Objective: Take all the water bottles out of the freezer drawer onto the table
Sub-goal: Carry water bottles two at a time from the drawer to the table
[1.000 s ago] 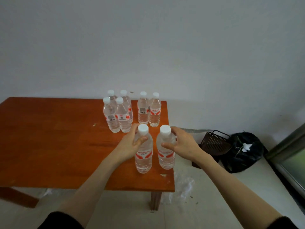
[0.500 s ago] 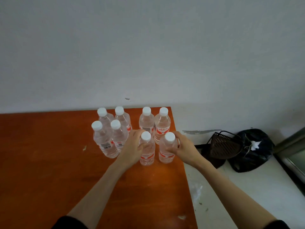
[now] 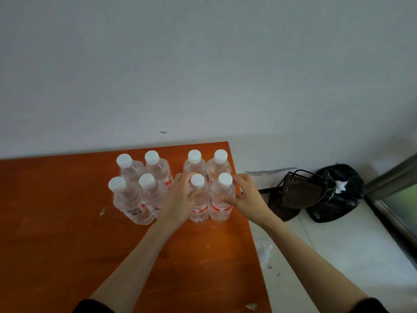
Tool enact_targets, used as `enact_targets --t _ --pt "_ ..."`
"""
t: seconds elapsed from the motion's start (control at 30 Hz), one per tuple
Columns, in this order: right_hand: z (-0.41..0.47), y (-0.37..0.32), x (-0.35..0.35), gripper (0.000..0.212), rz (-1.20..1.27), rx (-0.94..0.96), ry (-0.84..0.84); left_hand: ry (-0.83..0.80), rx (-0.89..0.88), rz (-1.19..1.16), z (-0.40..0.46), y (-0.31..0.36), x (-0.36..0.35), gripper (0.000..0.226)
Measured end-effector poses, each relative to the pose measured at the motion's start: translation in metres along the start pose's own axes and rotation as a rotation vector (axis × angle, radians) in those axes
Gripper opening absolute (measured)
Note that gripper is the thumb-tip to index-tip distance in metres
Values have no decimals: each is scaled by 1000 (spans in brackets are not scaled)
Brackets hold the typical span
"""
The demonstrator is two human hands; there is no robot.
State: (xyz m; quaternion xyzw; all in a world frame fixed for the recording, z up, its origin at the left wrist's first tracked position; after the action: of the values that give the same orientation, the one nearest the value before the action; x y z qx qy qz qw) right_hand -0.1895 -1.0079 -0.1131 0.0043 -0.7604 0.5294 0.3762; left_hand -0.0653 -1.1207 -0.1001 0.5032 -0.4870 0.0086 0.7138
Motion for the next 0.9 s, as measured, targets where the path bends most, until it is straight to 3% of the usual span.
enact_targets --t 0.27,0.43,0.53,0.67,0.9 --pt "-20 4 -5 70 69 -13 -31 -9 68 6 -15 6 -2 39" --pt "-59 2 24 76 -213 51 -36 -6 53 115 -46 23 1 55" --pt "-92 -4 60 75 -488 143 32 71 -96 245 -79 62 7 66" --pt "-144 -11 112 82 -721 210 182 48 -280 420 -113 127 2 73" --pt "-261 -15 213 90 -938 114 461 45 -570 561 -154 252 -15 77"
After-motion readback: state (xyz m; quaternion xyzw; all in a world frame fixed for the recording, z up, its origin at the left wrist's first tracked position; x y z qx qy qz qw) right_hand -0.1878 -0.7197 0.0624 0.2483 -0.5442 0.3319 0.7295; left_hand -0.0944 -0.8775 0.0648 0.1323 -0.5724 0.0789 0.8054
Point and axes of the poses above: each hand's wrist, its own z-axis towards the middle knuckle, its own x-axis out of the back of the hand, y = z × x, the point moved 8 cm from there along z, towards the middle knuckle, and after that the axes turned 1 degree about z, right-handed, at the moved point
